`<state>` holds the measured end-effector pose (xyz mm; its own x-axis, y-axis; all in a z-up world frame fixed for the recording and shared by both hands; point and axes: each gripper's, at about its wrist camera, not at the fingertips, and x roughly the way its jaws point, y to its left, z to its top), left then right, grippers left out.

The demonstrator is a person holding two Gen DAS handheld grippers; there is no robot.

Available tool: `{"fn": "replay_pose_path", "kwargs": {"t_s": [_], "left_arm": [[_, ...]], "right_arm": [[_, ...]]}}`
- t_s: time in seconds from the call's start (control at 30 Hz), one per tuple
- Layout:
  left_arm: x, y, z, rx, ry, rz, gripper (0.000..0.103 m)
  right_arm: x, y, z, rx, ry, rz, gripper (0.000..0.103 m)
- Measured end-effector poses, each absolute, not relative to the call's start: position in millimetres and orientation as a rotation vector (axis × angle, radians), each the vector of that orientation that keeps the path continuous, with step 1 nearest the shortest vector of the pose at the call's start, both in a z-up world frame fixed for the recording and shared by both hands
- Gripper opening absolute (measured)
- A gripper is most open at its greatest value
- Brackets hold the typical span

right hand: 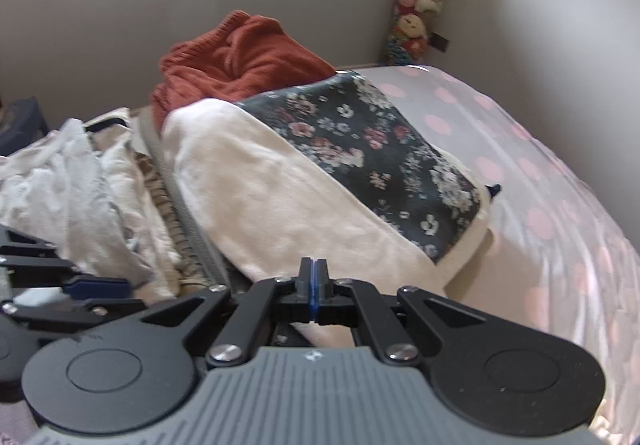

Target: Fold clothes

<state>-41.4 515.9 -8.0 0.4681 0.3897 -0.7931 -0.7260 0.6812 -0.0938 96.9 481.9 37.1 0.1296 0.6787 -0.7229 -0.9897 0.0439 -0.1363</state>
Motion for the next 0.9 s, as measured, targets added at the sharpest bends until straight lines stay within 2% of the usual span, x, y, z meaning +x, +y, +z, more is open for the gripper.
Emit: {"fn": "replay_pose_path", "kwargs": {"t_s": [0.07, 0.1, 0.13, 0.37, 0.4, 0.43, 0.47, 0.67, 0.9], "left_arm": [[-41, 519, -8, -0.467, 0.829, 0.713, 0.014], [-39, 519, -7, -0.461, 0.834, 0.714, 0.014], [-38, 519, -7, -0.455, 0.838, 0.715, 0.014], [-22, 524, -6, -0.405, 0.88, 0.711, 0.015], [-20, 525, -6, -0.404, 0.882, 0.71, 0.014], [-19, 526, -6, -0.403, 0.884, 0.708, 0.015], [-17, 528, -7, -0.402, 0.885, 0.706, 0.015], [-12, 536, -1, -0.394, 0.864, 0.715, 0.015], [-2, 524, 20, -0.481, 0.664, 0.604, 0.017]], "right_arm": [[88, 481, 34, -0.747, 0.528, 1.414, 0.01], [82, 481, 31, -0.769, 0.509, 1.429, 0.023], [76, 482, 27, -0.792, 0.49, 1.445, 0.031], [63, 501, 3, -0.859, 0.462, 1.456, 0.029], [65, 503, 0, -0.852, 0.471, 1.457, 0.026], [67, 506, -2, -0.845, 0.48, 1.457, 0.011], [70, 507, -2, -0.829, 0.492, 1.455, 0.002], [90, 492, 21, -0.69, 0.502, 1.447, 0.003], [116, 449, 58, -0.584, 0.534, 1.417, 0.003]]}}
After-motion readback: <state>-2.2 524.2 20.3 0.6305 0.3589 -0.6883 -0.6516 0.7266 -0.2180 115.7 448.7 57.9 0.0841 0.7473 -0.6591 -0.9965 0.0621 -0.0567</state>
